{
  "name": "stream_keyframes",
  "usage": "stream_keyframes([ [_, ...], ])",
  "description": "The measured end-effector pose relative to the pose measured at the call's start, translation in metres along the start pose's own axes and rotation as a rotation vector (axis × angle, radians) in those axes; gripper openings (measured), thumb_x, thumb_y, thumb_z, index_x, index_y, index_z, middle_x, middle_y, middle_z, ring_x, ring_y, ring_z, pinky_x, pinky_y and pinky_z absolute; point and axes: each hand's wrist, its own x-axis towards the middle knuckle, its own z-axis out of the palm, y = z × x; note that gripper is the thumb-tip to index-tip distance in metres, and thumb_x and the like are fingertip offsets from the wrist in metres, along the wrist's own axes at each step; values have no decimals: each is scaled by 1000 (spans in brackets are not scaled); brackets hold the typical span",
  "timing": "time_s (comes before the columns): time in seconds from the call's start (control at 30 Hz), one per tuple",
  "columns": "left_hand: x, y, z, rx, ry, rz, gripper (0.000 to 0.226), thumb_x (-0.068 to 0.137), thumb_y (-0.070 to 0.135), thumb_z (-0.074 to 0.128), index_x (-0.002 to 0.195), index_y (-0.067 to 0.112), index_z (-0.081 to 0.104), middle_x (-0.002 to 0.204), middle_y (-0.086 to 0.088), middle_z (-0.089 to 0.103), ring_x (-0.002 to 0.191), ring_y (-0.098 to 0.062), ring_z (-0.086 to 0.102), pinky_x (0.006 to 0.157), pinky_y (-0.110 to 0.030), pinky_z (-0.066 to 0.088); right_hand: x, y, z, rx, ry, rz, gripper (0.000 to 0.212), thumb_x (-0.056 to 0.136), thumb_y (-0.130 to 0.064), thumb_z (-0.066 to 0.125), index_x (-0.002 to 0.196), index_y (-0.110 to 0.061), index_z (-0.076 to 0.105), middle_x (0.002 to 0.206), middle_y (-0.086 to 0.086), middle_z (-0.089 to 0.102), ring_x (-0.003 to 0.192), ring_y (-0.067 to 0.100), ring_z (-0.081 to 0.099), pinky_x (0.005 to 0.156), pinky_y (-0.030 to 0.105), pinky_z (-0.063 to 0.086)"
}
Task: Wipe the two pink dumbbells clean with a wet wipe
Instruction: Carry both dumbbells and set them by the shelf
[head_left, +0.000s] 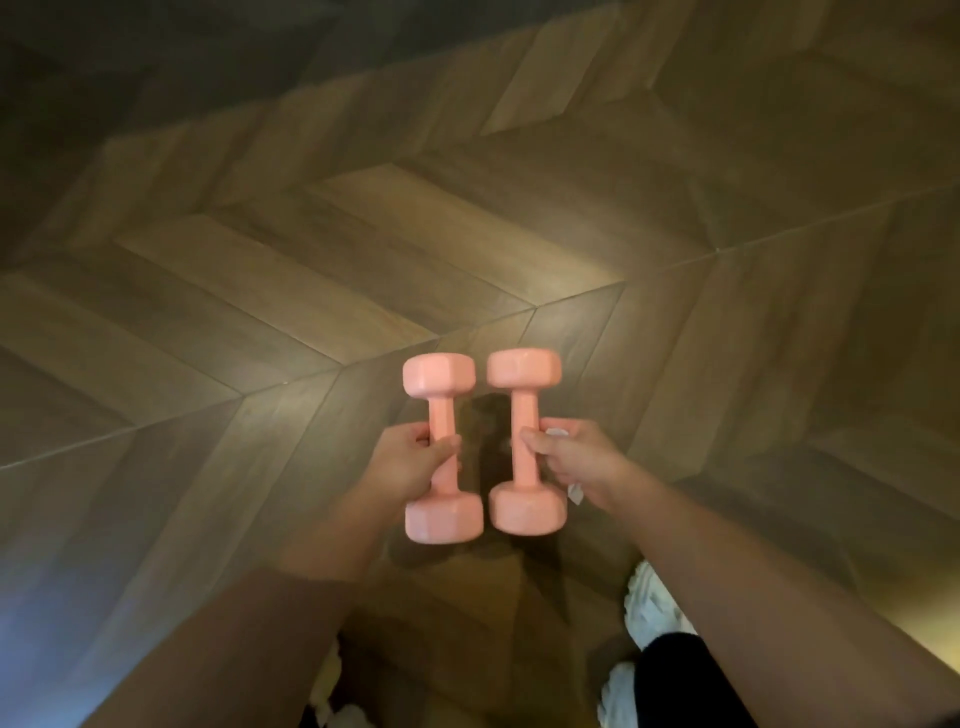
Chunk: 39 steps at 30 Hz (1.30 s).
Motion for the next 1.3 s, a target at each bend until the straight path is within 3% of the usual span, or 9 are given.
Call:
stream_keyframes([
  [0.1,-49,49,1,-26,-37,5,5,96,12,64,92,15,65,74,2,69,51,3,65,43,-12,45,-54,-29,-27,44,-2,11,32,93,-17,67,124,-7,64,74,-2,69,46,-3,57,39,14,39],
  [0.27,-137,157,9,-39,-54,-29,10,95,14,66,87,20,67,81,0,73,68,-7,70,60,-24,52,-155,-102,-89,16,7,59,41,89,-29,72,128,-20,61,93,-1,64,86,15,57,64,29,41],
  [0.47,-227,280,37,-126,-14,-78,3,93,12,68,92,13,69,82,-6,75,76,-19,72,76,-39,59,-260,-196,-171,-49,-42,51,42,91,-29,69,131,-22,59,82,-7,54,69,7,46,47,26,36],
  [0.6,-233,345,56,-147,13,-68,6,92,13,69,86,14,70,78,-5,75,78,-24,71,80,-44,59,-282,-248,-214,-97,-37,-2,40,92,-28,68,131,-22,61,102,-2,62,77,9,53,61,28,41],
  [0.83,-170,455,86,-93,-41,-4,11,91,16,70,81,15,68,72,-2,74,67,-16,69,63,-32,58,-244,-328,-282,-45,92,-29,36,91,-19,69,127,-17,64,115,3,64,81,10,58,62,24,42],
  [0.93,-132,503,103,-44,-52,20,11,92,20,69,81,20,66,78,-2,73,79,-24,71,74,-38,57,-210,-363,-312,-15,117,-20,38,92,-22,69,129,-18,63,114,0,62,94,17,59,74,30,45],
  [1.07,-79,560,124,-20,-54,21,8,93,22,68,93,14,69,91,-9,74,89,-28,72,85,-48,58,-159,-410,-353,-9,136,-49,23,91,-23,69,114,-17,70,96,0,67,75,11,60,61,28,46],
  [1.2,-14,621,152,19,-16,42,14,94,25,67,99,12,70,88,-4,75,82,-20,73,81,-42,59,-95,-463,-400,-95,152,-115,24,93,-21,64,110,-5,70,103,16,72,80,20,63,74,34,51],
  [1.3,48,658,175,-43,2,59,11,95,24,66,96,14,69,87,-3,75,80,-19,73,79,-41,59,-37,-503,-431,-98,141,-158,18,95,-26,60,105,-13,67,92,7,71,78,17,65,62,30,47],
])
